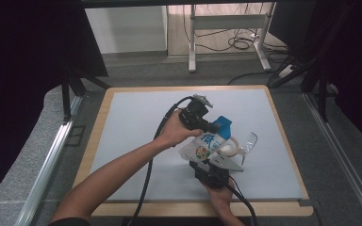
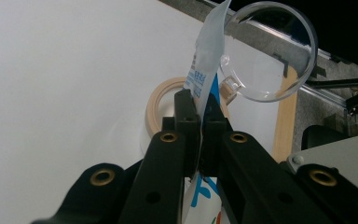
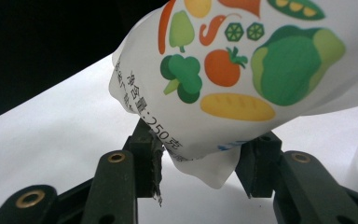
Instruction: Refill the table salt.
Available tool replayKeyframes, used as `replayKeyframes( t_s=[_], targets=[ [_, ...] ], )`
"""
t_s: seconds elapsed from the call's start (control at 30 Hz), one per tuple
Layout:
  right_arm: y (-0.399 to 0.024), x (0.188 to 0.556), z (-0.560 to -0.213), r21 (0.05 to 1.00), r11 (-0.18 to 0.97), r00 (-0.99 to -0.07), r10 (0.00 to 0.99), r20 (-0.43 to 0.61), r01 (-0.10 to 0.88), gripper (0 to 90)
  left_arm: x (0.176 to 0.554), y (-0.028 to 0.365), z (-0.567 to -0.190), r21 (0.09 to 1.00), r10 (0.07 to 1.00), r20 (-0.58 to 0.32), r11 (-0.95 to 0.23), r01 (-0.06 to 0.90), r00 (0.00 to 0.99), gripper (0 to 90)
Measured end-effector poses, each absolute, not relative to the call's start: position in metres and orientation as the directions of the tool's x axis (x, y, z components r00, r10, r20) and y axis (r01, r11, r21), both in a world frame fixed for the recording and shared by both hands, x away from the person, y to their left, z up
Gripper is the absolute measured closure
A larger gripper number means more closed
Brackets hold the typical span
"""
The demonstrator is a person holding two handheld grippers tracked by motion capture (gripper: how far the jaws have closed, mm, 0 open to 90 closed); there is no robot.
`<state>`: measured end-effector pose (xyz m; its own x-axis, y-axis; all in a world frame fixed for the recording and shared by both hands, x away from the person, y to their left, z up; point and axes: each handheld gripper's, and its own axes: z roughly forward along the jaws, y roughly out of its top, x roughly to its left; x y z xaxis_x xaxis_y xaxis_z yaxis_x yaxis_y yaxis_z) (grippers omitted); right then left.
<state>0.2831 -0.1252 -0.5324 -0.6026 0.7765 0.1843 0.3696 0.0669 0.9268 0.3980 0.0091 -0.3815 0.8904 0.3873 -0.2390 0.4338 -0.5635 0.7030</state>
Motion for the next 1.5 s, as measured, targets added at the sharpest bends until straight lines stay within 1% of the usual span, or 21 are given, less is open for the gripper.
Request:
replayKeyframes(
  t_s=[0.6,0.77,1.13,1.5],
  targets=[
    [-0.127,0.280,-0.532,0.924,0.110,-0.612,0.777,0.150,0.366,56.2,0.394,0.018,-0.386,0.730,0.385,-0.250,-0.528,0.434,0.888,89.8],
    [-0.127,0.282,-0.532,0.911,0.129,-0.621,0.768,0.157,0.391,55.3,0.392,0.019,-0.389,0.740,0.385,-0.248,-0.518,0.430,0.889,89.9],
    [-0.126,0.283,-0.533,0.900,0.175,-0.638,0.758,0.136,0.400,48.7,0.389,0.027,-0.394,0.767,0.379,-0.274,-0.468,0.439,0.884,89.9],
    [-0.135,0.278,-0.534,0.882,0.203,-0.654,0.743,0.144,0.425,43.1,0.388,0.037,-0.395,0.784,0.387,-0.274,-0.440,0.438,0.880,90.0]
  ],
)
